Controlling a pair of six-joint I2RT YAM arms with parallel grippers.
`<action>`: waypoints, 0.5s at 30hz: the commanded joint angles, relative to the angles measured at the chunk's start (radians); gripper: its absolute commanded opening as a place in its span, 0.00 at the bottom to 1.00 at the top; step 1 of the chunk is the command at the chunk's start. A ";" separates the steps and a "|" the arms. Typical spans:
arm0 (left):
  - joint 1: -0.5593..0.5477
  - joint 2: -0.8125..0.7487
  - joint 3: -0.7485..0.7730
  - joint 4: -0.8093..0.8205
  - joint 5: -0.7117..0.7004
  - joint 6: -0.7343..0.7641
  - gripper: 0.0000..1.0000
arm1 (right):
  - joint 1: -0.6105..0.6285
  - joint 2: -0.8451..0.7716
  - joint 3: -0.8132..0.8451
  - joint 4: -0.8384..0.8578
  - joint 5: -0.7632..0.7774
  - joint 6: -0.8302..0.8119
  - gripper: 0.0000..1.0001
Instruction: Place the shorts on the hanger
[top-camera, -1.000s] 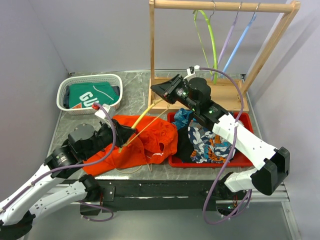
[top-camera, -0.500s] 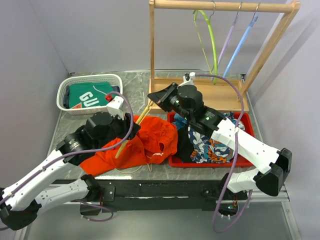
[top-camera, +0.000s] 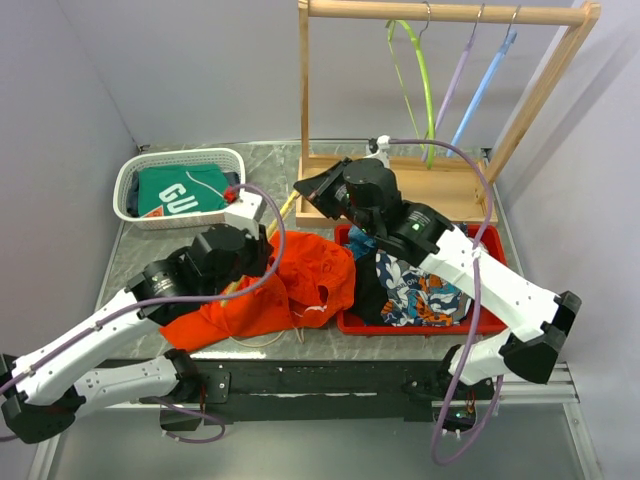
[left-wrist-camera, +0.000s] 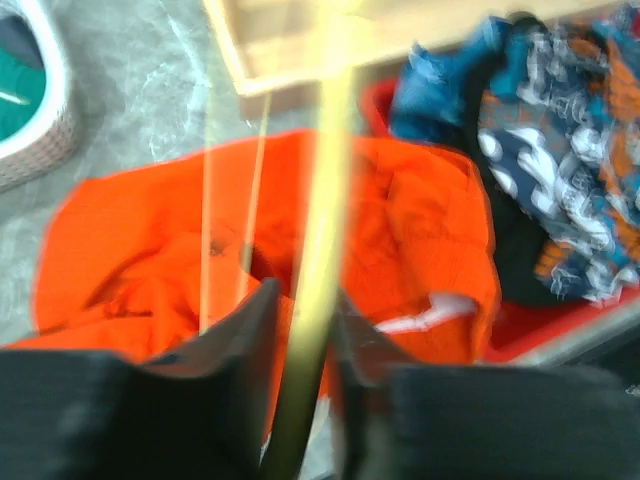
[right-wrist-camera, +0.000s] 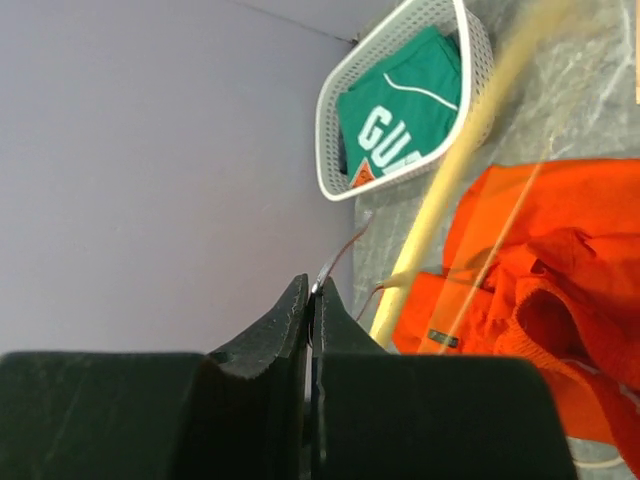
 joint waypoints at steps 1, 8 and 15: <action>-0.049 0.008 0.020 -0.003 -0.209 0.025 0.12 | 0.013 0.006 0.047 -0.020 0.010 0.012 0.00; -0.058 -0.004 0.032 -0.067 -0.292 -0.007 0.01 | 0.022 -0.052 -0.021 0.052 -0.025 -0.207 0.38; -0.058 -0.116 0.026 -0.101 -0.115 -0.059 0.01 | 0.028 -0.235 -0.261 0.133 -0.006 -0.432 0.72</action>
